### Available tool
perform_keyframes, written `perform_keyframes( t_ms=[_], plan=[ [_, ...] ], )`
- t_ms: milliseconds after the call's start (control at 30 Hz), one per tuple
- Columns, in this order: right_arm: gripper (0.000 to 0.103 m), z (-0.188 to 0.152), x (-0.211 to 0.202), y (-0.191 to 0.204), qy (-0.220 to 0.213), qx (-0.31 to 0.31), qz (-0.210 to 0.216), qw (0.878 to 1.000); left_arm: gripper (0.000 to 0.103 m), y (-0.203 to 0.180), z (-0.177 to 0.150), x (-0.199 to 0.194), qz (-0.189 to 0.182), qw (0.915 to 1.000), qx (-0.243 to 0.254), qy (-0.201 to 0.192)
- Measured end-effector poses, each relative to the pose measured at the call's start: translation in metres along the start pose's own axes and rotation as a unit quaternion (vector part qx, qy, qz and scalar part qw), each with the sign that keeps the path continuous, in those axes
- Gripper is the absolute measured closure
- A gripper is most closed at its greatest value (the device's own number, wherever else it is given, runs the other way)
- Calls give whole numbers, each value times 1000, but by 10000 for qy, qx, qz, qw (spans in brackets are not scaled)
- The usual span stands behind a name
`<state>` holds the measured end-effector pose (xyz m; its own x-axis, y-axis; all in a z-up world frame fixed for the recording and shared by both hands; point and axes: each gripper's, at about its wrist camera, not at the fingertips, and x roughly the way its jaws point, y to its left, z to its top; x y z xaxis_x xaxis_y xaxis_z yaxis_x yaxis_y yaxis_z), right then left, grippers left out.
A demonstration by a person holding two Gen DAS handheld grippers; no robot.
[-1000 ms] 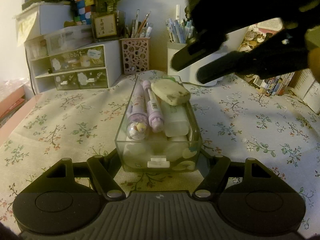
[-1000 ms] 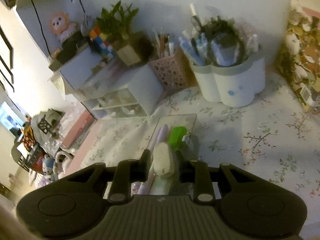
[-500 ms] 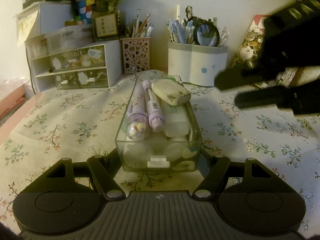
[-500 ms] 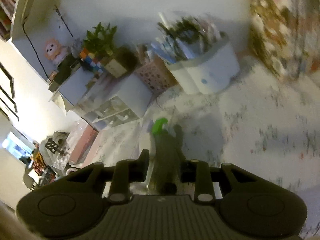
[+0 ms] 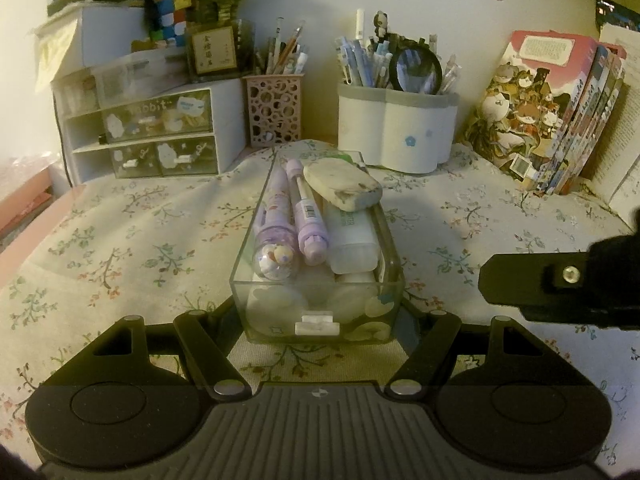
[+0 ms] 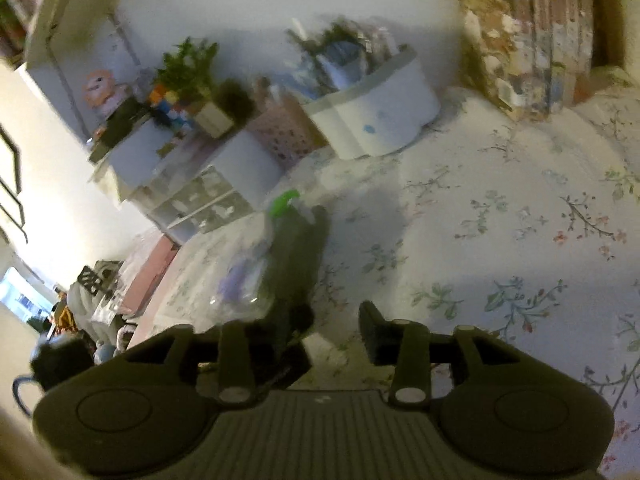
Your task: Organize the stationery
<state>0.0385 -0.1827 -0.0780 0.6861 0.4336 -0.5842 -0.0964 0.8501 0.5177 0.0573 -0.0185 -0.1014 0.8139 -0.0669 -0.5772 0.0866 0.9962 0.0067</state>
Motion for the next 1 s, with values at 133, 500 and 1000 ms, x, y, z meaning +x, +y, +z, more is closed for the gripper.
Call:
perform_keyframes(
  t_ms=[133,500,1000],
  plan=[
    [40,-7,-11,13,-216,-326,-111,9992,30,0,0,-1,16,10000,-16,-9],
    [40,-17,-49,28,-646,-373,-43,9972,14,-5,-6,-17,-138,9997,197,-49],
    [34,-38,-78,61,-812,-1291,-809,9850,5,6,-20,-81,11,9999,-131,37]
  ],
)
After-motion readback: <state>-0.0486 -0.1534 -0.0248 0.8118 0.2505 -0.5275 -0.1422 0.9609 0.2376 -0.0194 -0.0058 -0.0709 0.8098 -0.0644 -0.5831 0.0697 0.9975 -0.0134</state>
